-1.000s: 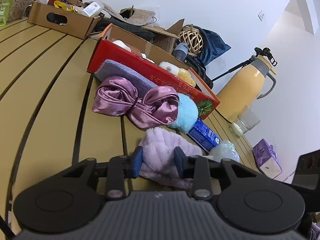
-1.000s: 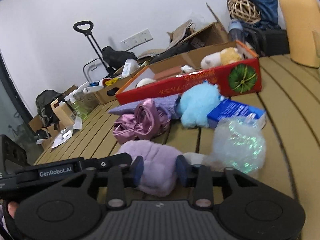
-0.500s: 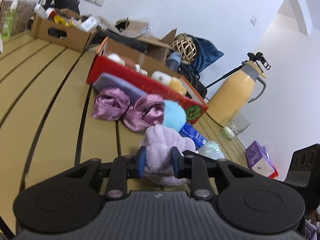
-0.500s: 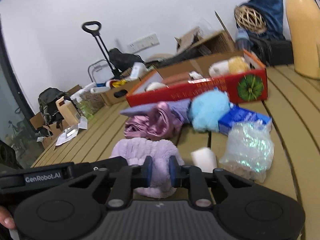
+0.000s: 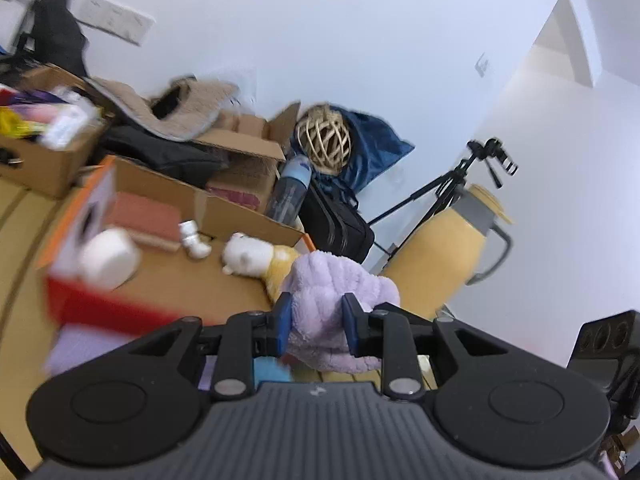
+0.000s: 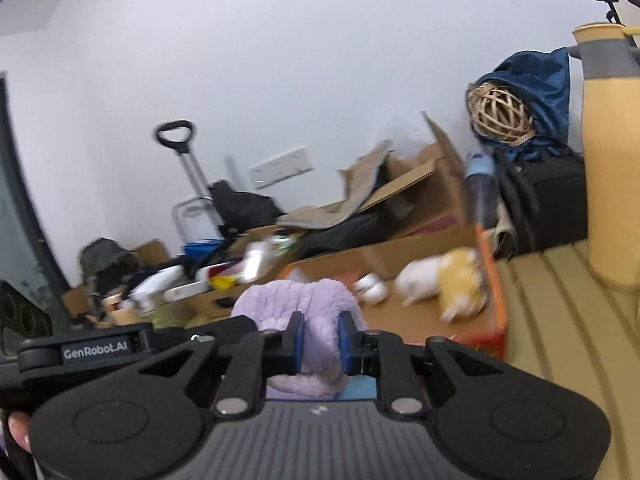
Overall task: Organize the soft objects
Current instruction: 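Carry the lavender towel into the cardboard box and open both grippers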
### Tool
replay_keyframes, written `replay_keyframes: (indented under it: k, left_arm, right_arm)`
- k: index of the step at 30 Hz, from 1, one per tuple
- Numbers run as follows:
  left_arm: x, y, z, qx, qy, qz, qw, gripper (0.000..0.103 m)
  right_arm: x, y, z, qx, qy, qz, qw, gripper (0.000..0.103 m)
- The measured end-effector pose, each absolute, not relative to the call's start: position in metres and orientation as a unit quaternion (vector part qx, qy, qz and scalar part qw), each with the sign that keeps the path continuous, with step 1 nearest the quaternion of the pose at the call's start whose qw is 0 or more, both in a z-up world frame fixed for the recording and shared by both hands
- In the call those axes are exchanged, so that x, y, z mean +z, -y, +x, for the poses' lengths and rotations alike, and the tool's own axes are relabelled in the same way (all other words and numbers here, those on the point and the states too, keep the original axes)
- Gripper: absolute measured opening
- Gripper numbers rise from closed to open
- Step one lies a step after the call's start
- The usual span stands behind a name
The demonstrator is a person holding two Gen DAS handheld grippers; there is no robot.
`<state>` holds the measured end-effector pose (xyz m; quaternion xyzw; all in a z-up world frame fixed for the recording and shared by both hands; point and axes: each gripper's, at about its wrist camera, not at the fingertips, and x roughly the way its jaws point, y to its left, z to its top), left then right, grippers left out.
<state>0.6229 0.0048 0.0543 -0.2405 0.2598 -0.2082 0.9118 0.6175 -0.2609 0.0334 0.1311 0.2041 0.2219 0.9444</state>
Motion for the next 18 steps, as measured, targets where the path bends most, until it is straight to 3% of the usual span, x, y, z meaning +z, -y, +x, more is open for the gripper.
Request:
replay_keyframes:
  k: [5, 11, 13, 15, 18]
  left_arm:
    - [0.016, 0.030, 0.710, -0.183, -0.337, -0.256, 0.887, 0.027]
    - [-0.015, 0.051, 0.725, -0.170, -0.363, -0.192, 0.896, 0.037]
    - [-0.011, 0.047, 0.722, -0.178, -0.365, -0.192, 0.893, 0.047]
    - [0.001, 0.041, 0.714, -0.178, -0.355, -0.194, 0.897, 0.061]
    - [0.032, 0.034, 0.688, -0.179, -0.324, -0.163, 0.914, 0.065]
  right_arm:
    - [0.013, 0.269, 0.710, 0.163, -0.284, 0.089, 0.941, 0.017]
    - [-0.019, 0.258, 0.736, 0.126, -0.318, 0.023, 0.940, 0.025]
    - [-0.023, 0.257, 0.732, 0.123, -0.317, 0.008, 0.940, 0.024]
    - [-0.017, 0.255, 0.724, 0.118, -0.306, -0.005, 0.945, 0.041]
    - [0.004, 0.260, 0.707, 0.119, -0.281, 0.000, 0.952, 0.046]
